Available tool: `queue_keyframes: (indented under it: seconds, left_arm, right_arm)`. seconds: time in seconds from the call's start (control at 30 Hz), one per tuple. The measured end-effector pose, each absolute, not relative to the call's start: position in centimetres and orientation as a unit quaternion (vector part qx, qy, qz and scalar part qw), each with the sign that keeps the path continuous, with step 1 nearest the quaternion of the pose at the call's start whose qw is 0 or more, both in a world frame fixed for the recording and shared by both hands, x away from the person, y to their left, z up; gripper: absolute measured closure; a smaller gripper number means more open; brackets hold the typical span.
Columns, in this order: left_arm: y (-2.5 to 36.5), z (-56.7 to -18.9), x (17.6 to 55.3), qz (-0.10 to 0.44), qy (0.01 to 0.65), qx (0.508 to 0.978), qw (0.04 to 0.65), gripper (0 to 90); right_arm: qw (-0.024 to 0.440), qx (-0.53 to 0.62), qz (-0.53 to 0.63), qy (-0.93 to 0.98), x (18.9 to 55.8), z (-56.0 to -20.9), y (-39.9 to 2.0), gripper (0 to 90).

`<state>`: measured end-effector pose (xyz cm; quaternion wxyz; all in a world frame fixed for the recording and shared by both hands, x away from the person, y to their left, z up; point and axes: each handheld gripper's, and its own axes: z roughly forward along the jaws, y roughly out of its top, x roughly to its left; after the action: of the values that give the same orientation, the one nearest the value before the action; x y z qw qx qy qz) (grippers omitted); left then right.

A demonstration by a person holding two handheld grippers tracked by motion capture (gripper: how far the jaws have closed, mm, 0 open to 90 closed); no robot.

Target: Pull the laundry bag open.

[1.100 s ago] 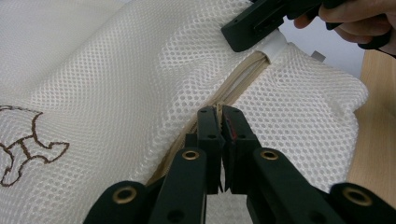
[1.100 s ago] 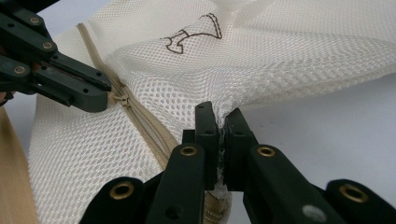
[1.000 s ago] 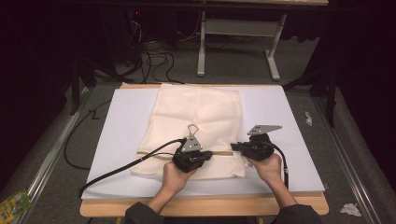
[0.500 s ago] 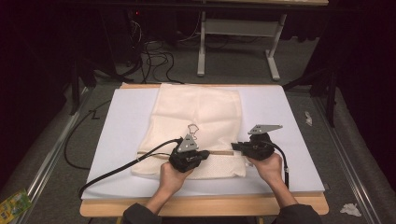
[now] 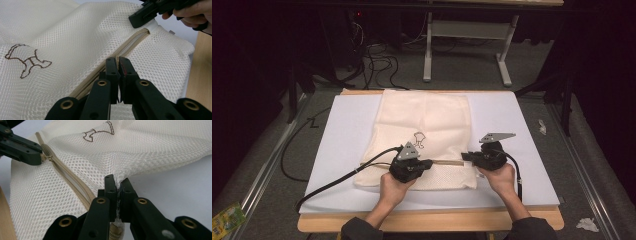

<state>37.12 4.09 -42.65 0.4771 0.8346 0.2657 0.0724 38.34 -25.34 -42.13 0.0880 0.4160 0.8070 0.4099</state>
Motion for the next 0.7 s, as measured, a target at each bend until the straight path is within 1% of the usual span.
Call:
queue_keyframes:
  seconds: [0.2,0.3,0.43,0.57,0.7]
  left_arm:
    - [4.4,-43.4,37.4,0.074,0.272,0.838,0.467,87.1]
    - [4.8,-43.3,37.2,0.075,0.276,0.836,0.469,87.1]
    - [5.2,-43.1,37.6,0.067,0.278,0.835,0.470,87.1]
    - [5.6,-42.6,37.4,0.077,0.280,0.830,0.476,87.1]
    - [6.1,-42.4,37.4,0.081,0.284,0.828,0.476,87.1]
  right_arm:
    - [0.099,0.414,0.408,0.808,38.4,-42.4,-25.5,88.6]
    - [0.091,0.423,0.409,0.803,38.4,-43.0,-25.8,88.6]
    - [0.096,0.422,0.408,0.804,38.3,-42.6,-25.7,88.6]
    - [0.104,0.417,0.410,0.804,38.2,-42.1,-25.7,88.7]
    - [0.100,0.421,0.410,0.803,38.4,-42.1,-26.0,88.6]
